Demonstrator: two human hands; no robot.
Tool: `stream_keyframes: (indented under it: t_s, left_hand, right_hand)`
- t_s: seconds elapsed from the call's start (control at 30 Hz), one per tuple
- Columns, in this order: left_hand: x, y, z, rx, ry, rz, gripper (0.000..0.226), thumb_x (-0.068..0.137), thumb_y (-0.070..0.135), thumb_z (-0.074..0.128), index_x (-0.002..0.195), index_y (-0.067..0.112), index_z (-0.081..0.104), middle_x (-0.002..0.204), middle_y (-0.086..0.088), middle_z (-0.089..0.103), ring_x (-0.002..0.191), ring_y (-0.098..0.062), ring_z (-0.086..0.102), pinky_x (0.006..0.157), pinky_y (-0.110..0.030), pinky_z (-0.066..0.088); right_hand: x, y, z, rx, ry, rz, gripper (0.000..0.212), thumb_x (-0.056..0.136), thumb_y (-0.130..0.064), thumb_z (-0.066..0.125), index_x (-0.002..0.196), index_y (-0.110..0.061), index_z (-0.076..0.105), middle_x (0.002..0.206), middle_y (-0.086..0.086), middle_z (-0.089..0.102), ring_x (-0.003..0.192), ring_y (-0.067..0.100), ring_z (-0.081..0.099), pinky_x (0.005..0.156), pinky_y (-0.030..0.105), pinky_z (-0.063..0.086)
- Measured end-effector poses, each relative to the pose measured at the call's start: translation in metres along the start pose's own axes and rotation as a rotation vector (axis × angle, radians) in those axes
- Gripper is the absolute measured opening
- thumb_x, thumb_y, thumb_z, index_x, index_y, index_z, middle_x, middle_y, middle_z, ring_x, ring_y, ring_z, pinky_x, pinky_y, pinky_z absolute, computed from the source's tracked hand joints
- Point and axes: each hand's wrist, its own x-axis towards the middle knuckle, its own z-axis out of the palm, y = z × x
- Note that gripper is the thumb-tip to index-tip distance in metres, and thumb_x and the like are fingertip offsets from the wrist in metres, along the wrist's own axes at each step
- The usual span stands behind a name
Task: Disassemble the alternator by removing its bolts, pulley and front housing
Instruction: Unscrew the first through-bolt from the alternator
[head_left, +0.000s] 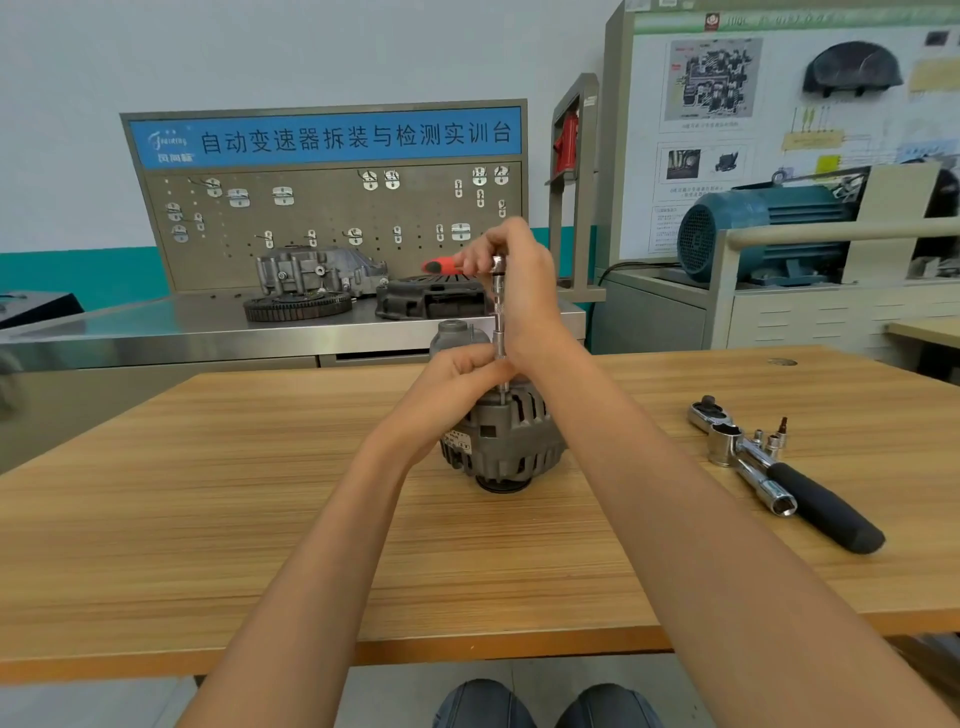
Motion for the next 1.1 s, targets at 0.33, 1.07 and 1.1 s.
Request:
stream_keyframes:
  t_s: [0.33,1.07,1.1]
  left_hand:
    - [-0.001,-0.007,-0.002,0.063,0.075,-0.012,0.054,0.091,0.001,0.048,0.044,0.027,0.058,0.045,0.012,0.053,0.044,0.000,0.047,0.044,-0.013,0.036]
    - [0.001,-0.005,-0.002,0.006,0.017,0.004,0.019,0.092,0.028,0.057,0.086,0.030,0.075,0.084,0.004,0.074,0.079,-0.010,0.068,0.073,-0.025,0.053]
    - [0.001,-0.005,-0.003,0.007,0.013,0.009,0.018,0.092,0.029,0.057,0.088,0.028,0.075,0.086,0.002,0.074,0.080,-0.011,0.068,0.075,-0.027,0.053]
  right_hand:
    - [-0.013,0.018,0.008,-0.832,0.289,-0.557,0.017,0.086,-0.010,0.048,0.070,-0.008,0.053,0.072,-0.001,0.045,0.074,0.017,0.043,0.073,0.034,0.040]
    - [-0.003,-0.002,0.002,-0.087,-0.003,-0.012,0.038,0.087,-0.006,0.039,0.050,-0.012,0.043,0.061,0.005,0.052,0.071,0.012,0.056,0.074,0.017,0.043]
    - [-0.002,-0.003,0.000,-0.002,-0.023,0.031,0.038,0.087,-0.006,0.038,0.049,-0.012,0.044,0.062,0.005,0.056,0.077,0.014,0.061,0.083,0.024,0.045]
